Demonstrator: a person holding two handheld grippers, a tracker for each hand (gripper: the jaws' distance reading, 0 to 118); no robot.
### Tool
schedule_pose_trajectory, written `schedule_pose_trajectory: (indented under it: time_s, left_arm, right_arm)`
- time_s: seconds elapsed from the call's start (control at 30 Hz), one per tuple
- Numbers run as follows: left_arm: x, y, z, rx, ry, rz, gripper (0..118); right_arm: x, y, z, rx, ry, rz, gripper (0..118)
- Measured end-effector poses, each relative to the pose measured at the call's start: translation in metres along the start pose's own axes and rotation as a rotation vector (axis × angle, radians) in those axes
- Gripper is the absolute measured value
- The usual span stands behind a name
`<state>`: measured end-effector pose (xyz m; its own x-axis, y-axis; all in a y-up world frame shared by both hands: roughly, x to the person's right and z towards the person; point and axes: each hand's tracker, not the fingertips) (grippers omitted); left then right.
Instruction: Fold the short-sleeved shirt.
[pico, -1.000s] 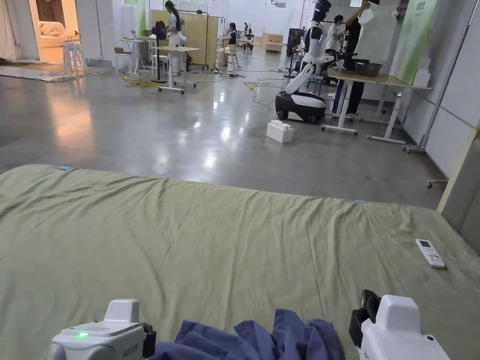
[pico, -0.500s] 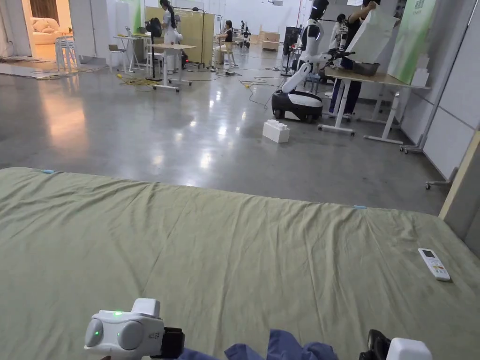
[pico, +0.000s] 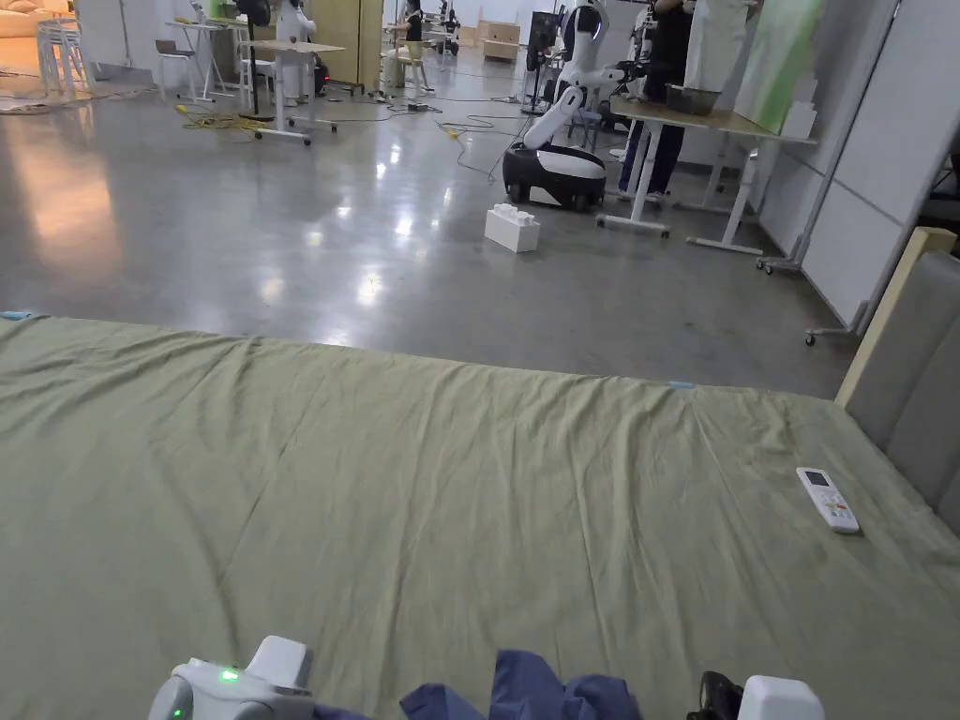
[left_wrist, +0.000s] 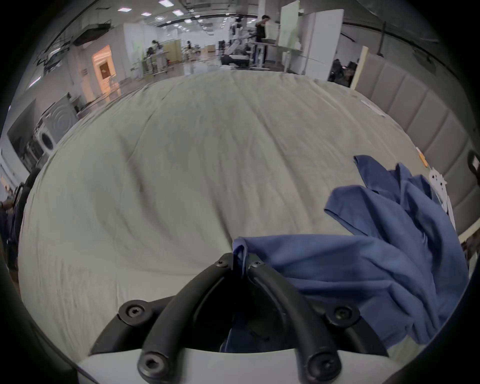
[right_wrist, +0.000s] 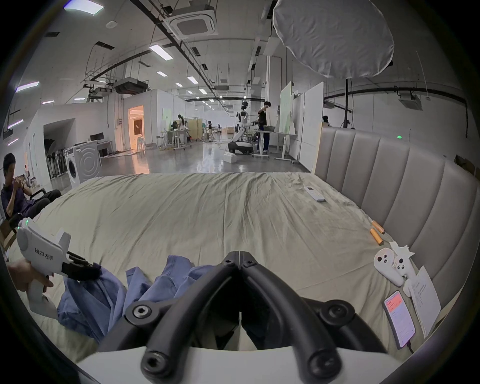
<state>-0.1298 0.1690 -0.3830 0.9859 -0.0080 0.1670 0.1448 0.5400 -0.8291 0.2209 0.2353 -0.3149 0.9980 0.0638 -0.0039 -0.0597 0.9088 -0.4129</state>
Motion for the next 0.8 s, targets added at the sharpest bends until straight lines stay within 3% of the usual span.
schedule_pose_trajectory:
  time_s: [0.1, 0.3, 0.4, 0.43, 0.7, 0.73, 0.8]
  left_arm:
    - [-0.010, 0.003, 0.003, 0.009, -0.010, -0.005, 6]
    - [-0.028, 0.007, 0.048, 0.192, -0.029, 0.082, 6]
    - [-0.036, 0.004, 0.067, 0.234, -0.024, 0.093, 6]
    - [-0.036, 0.000, 0.071, 0.240, -0.021, 0.095, 6]
    - [-0.045, -0.025, 0.069, 0.227, 0.000, 0.130, 6]
    - [-0.045, -0.027, 0.068, 0.221, 0.003, 0.137, 6]
    - [-0.047, -0.029, 0.065, 0.222, 0.004, 0.146, 6]
  right_arm:
    - [0.000, 0.004, -0.011, -0.049, 0.017, 0.012, 0]
    - [0.005, 0.015, -0.049, -0.208, 0.080, 0.056, 5]
    - [0.006, 0.014, -0.080, -0.319, 0.100, 0.053, 64]
    - [0.005, 0.011, -0.092, -0.378, 0.117, 0.063, 73]
    - [-0.015, -0.034, -0.164, -0.609, 0.170, 0.085, 72]
    - [-0.017, -0.039, -0.167, -0.610, 0.173, 0.081, 65]
    - [-0.024, -0.047, -0.163, -0.611, 0.181, 0.092, 30]
